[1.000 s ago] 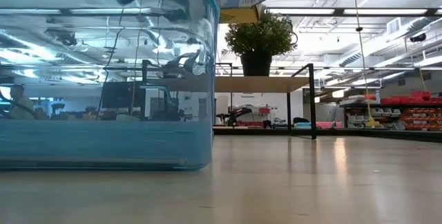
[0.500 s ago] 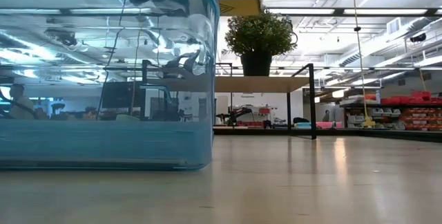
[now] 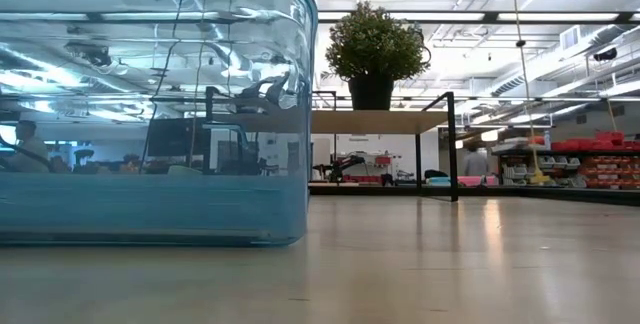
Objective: Pack school essentials
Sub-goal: Put the yellow crayon box into the blue supply box
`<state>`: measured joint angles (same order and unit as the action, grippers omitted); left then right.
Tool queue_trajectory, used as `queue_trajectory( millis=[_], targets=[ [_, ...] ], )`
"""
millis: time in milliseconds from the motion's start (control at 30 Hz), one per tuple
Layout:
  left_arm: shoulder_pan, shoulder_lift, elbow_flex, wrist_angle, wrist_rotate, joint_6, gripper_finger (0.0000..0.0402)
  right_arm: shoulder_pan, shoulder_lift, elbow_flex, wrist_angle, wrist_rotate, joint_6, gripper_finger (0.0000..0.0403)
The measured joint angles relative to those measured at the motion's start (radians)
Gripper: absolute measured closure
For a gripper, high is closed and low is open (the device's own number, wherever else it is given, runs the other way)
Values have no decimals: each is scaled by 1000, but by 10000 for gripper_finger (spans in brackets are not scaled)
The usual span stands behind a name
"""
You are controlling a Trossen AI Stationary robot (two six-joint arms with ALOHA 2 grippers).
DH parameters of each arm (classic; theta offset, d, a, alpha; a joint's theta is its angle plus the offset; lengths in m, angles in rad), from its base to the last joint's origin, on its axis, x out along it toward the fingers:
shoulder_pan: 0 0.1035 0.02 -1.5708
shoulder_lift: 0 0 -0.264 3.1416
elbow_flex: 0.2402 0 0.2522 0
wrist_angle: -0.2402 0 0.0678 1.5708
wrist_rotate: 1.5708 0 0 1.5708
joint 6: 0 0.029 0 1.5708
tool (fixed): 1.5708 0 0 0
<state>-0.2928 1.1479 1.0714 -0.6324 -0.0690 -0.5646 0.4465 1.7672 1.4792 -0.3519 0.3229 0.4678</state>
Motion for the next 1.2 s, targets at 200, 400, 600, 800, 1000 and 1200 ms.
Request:
queue_trajectory(
  millis=[200, 400, 600, 800, 1000, 1200],
  targets=[
    [0, -41, 0, -17, -35, -36, 383, 0, 71, 1, 71, -22, -127, 316],
    [-35, -42, 0, -19, -57, -88, 385, -6, 162, 0, 200, -51, -165, 316],
    [-45, -42, 0, -4, -153, -103, 397, -23, 234, 0, 233, -112, -157, 316],
    [-29, -42, 0, 44, -165, -105, 379, -24, 282, 0, 240, -150, -155, 312],
    [-38, -42, 0, 39, -164, -105, 387, -25, 293, 0, 223, -150, -155, 294],
    [-38, -42, 0, 37, -168, -104, 394, -25, 293, 0, 223, -150, -160, 259]
  ],
)
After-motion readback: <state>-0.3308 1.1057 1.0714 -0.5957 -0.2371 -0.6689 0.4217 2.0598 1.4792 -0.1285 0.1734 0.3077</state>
